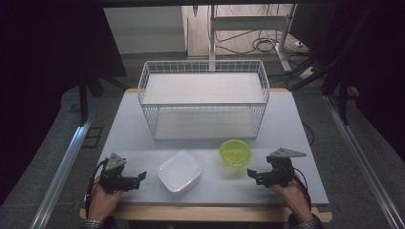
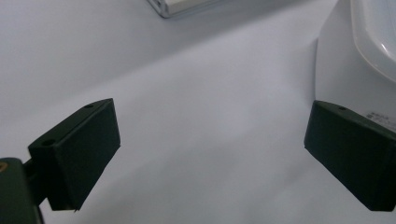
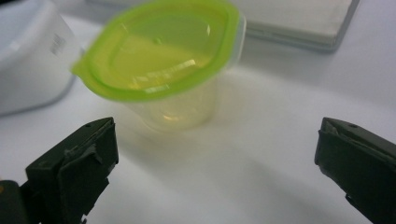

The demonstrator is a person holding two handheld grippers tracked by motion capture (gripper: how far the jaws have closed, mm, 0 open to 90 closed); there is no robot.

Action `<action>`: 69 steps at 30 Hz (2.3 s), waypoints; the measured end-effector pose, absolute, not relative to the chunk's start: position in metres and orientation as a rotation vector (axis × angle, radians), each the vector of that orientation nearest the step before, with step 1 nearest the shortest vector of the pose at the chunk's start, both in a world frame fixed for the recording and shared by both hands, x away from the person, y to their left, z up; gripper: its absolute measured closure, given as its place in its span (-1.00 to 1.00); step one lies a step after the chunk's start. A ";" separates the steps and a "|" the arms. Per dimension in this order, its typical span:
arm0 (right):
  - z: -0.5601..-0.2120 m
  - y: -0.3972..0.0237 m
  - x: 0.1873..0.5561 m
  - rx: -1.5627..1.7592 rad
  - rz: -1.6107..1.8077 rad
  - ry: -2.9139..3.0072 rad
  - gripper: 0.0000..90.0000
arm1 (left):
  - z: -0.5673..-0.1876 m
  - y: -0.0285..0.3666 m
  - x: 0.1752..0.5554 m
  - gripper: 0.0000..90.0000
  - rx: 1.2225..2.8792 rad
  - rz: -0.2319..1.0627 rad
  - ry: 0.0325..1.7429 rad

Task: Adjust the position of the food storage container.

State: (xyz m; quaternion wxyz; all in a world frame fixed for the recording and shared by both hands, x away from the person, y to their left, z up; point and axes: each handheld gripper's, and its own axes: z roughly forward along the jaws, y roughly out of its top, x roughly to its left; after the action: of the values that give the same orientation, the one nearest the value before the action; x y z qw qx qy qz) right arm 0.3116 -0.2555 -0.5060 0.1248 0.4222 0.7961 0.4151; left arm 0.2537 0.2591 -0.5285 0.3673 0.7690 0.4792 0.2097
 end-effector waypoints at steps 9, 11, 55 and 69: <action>-0.505 -0.246 0.309 1.141 1.076 2.376 -0.94 | -0.528 0.261 0.253 -0.95 1.924 0.521 1.227; -0.506 -0.246 0.309 1.149 1.068 2.381 -0.90 | -0.528 0.260 0.253 -0.96 1.931 0.519 1.226; -0.451 -0.206 0.326 0.893 1.226 2.522 1.00 | -0.527 0.254 0.250 -0.84 1.945 0.564 1.217; -0.461 -0.147 0.355 0.791 1.227 2.634 1.00 | -0.527 0.253 0.252 -0.84 1.952 0.585 1.220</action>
State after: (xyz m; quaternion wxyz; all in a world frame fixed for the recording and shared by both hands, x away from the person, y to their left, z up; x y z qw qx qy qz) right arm 0.3552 -0.1470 -0.4609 0.0648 0.2621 0.8729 0.4065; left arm 0.2515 0.2532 -0.5273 0.3738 0.7623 0.4763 0.2285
